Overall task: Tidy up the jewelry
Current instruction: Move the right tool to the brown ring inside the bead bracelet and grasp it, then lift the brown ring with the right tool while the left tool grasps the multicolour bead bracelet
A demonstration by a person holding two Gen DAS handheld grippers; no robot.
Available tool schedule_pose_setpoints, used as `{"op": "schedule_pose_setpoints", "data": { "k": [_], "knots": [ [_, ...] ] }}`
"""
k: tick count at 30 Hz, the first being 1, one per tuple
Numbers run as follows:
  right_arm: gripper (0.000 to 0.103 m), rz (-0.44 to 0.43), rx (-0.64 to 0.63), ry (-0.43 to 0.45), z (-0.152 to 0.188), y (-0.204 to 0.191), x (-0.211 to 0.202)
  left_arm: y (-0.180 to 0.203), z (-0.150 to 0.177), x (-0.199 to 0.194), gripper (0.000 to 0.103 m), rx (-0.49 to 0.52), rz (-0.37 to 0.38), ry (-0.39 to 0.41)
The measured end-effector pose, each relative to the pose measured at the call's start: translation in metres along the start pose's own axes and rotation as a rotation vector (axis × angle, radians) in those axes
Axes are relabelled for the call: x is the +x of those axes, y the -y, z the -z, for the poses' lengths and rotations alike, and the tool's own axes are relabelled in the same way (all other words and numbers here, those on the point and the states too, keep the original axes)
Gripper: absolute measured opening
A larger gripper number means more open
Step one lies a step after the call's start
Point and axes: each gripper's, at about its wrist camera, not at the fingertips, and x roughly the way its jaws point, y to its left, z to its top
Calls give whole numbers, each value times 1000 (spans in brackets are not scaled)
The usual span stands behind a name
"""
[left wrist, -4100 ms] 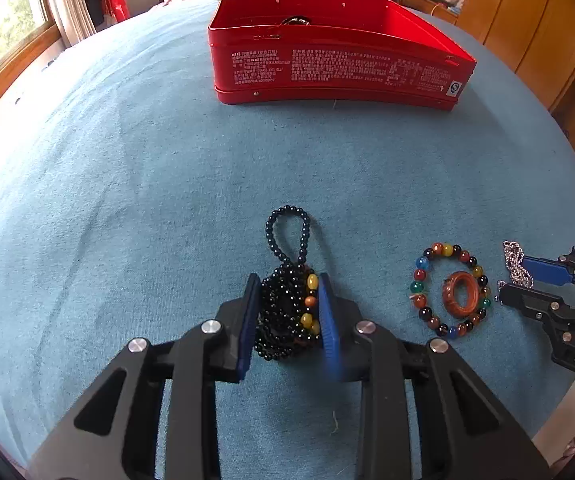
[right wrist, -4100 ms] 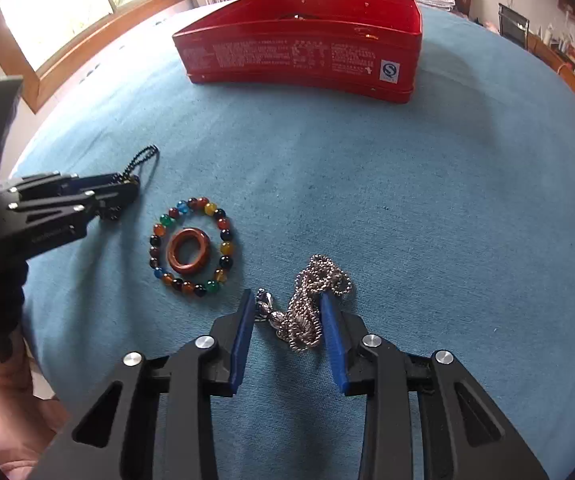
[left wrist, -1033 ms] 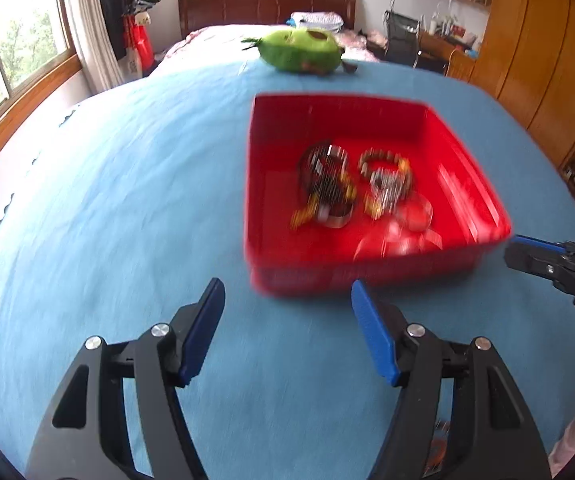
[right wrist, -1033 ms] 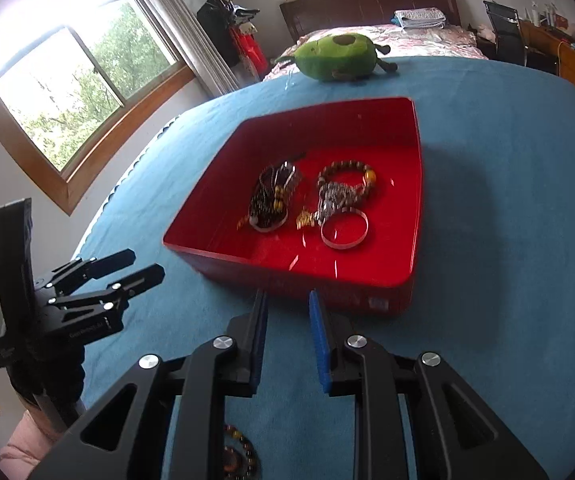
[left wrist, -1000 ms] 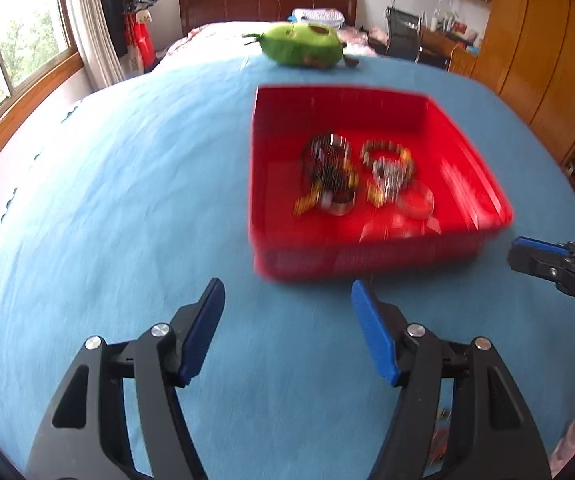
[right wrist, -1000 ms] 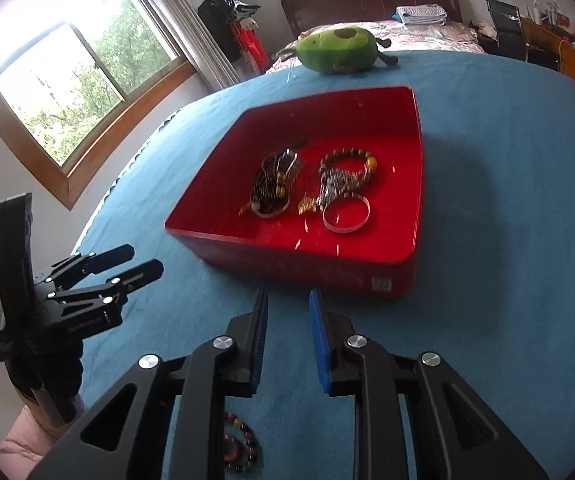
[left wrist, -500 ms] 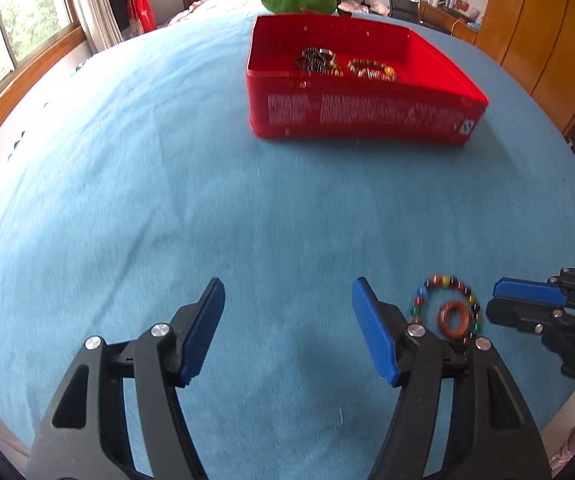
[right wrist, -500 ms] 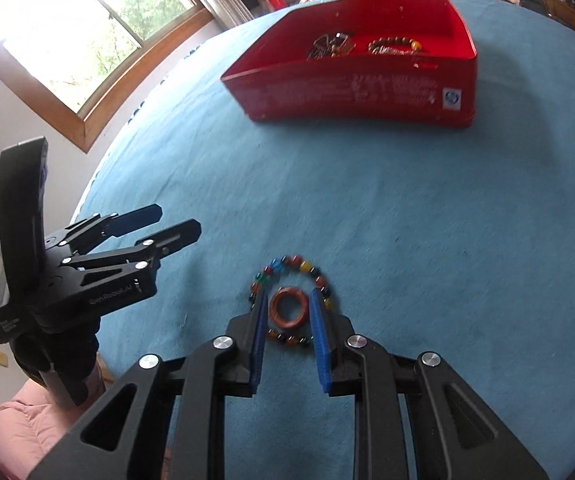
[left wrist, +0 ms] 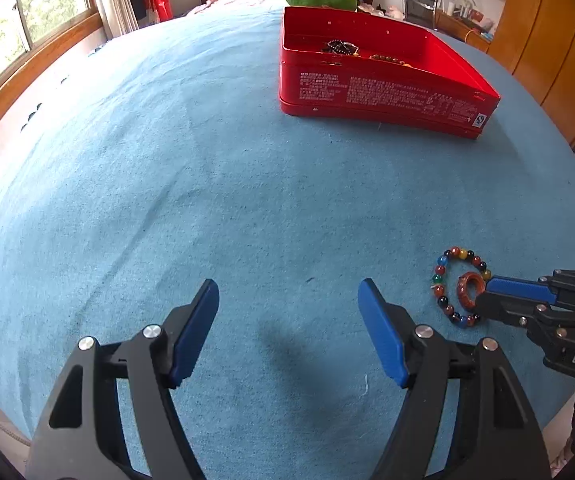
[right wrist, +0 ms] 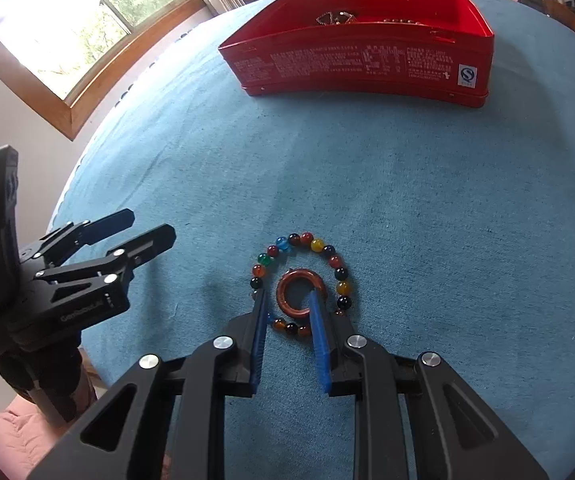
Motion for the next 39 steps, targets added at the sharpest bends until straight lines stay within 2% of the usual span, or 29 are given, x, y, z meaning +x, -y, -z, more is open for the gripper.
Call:
{"op": "schedule_pose_setpoints", "data": {
  "k": [8,14,19,24,29,33,36,39],
  "knots": [
    [28,27,-13,-10,-3,-5,8,-1,1,-3,72,5,19,5],
    [28,47,-14,-17,-3,-7,6,-5,2,0,72,-8,30,-5],
    [28,19,-7,-7,-4,-8,-3,-7,2,1,72,-10,36,-4],
    [29,49,-3,-20,-4,-7,0,-6,2,2,72,-6,45,-6],
    [34,67,-4,-36,-5,-6,12,-5,3,4,72,0,52,-12],
    [34,87,-25,-34,-6,-8,16,-4,2,4,72,0,54,-12],
    [29,109,-42,-24,-5,-10,16,-2,2,4,72,4,53,-11],
    [29,96,-42,-11,-3,-8,11,0,2,4,73,9,53,-11]
  ]
}}
